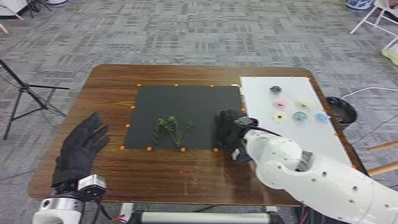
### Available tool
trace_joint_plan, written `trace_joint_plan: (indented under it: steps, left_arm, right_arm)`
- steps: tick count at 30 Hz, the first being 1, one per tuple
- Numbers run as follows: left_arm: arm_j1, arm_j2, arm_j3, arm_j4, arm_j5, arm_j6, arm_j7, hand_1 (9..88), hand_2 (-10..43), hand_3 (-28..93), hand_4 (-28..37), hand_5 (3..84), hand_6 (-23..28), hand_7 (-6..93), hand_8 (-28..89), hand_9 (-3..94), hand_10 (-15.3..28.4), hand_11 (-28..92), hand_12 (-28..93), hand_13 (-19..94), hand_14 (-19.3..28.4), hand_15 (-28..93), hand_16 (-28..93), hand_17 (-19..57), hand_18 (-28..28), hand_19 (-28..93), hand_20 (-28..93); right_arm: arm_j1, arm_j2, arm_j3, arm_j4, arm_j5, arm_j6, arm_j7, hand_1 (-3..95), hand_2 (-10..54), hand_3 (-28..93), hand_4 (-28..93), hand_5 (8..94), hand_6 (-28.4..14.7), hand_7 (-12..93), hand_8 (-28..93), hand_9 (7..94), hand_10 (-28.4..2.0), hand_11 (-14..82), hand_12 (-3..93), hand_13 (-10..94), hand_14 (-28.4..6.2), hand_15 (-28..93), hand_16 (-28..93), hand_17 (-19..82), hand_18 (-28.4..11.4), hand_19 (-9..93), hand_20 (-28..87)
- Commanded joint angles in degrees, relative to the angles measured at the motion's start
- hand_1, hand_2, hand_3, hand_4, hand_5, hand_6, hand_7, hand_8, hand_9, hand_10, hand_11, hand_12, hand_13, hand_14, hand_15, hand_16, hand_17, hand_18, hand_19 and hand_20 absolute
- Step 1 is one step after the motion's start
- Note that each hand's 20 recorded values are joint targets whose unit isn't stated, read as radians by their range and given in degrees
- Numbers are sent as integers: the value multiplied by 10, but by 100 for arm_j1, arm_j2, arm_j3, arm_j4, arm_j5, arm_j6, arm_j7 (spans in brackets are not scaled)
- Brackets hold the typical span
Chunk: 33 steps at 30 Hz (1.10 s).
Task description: Arrange flowers
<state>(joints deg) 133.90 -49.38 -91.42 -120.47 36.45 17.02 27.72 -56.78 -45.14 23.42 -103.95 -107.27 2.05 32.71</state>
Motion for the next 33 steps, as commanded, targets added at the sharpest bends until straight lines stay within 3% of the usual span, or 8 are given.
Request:
trace_joint_plan:
  steps: [1, 18, 33]
  left_arm:
    - [31, -63, 8, -22, 24, -36, -10, 241, -33, 701, -270, 277, 22, 201, -90, 208, 104, 194, 200, 168, 127, 275, 67, -106, 194, 367, 147]
    - [-89, -56, 83, 24, 25, -32, -60, 241, -32, 699, -269, 277, 22, 201, -90, 208, 102, 195, 200, 167, 126, 274, 67, -106, 194, 367, 147]
    - [63, -49, 13, -26, 15, -54, -5, 241, -33, 701, -270, 278, 23, 200, -90, 209, 103, 195, 201, 168, 127, 274, 67, -106, 193, 367, 147]
  right_arm:
    - [-267, -40, -107, -14, -53, -40, -17, 461, -95, 805, -230, 800, -9, 442, 183, 865, -72, 603, 438, 832, -52, 849, 406, 486, -211, 932, 568]
    - [-192, -459, -212, 130, -276, -20, 184, 459, -95, 806, -224, 808, -8, 436, 184, 870, -69, 599, 435, 838, -47, 846, 405, 493, -211, 932, 571]
    - [-123, -397, -292, 299, -771, 46, 640, 452, -95, 809, -210, 814, -6, 433, 183, 881, -67, 592, 433, 850, -43, 841, 404, 502, -211, 932, 574]
